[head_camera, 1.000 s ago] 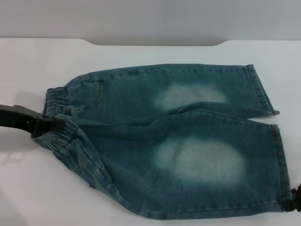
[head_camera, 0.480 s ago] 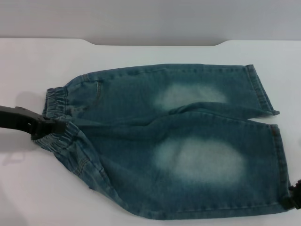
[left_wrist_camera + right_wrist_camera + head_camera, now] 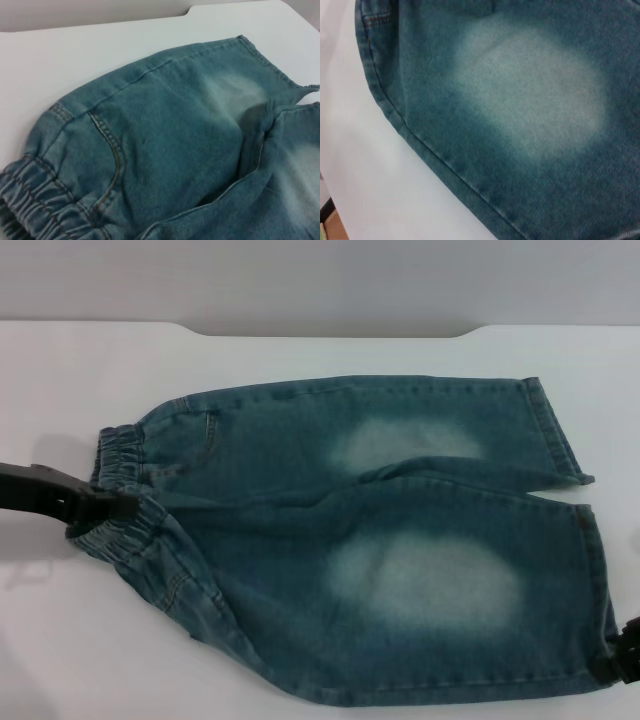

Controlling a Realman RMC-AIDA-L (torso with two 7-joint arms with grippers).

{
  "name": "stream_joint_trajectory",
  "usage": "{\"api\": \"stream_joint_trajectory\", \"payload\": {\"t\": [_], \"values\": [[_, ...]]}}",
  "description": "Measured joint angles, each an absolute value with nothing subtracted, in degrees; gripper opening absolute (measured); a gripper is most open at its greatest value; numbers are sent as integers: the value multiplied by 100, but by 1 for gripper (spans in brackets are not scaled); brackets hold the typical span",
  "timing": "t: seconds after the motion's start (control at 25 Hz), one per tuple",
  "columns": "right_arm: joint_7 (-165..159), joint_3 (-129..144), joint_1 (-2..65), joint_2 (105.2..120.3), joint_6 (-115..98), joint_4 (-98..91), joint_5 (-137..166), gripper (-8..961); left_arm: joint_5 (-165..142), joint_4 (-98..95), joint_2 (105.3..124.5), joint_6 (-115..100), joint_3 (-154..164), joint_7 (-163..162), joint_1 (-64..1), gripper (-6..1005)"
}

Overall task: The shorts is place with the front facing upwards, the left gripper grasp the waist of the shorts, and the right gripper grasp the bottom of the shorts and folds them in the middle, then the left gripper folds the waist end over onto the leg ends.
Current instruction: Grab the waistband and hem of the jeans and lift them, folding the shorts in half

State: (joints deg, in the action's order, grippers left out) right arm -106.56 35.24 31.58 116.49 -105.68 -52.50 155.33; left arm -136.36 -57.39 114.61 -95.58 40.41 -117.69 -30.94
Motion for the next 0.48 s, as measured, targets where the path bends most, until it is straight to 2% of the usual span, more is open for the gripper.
{"api": "stream_joint_trajectory", "payload": {"t": [0.48], "values": [[-10660,3673,3164,11663,-10567,-5247,15630,410,-13632,-5686,11434,-9491,4043,-11768,-3193,38]]}}
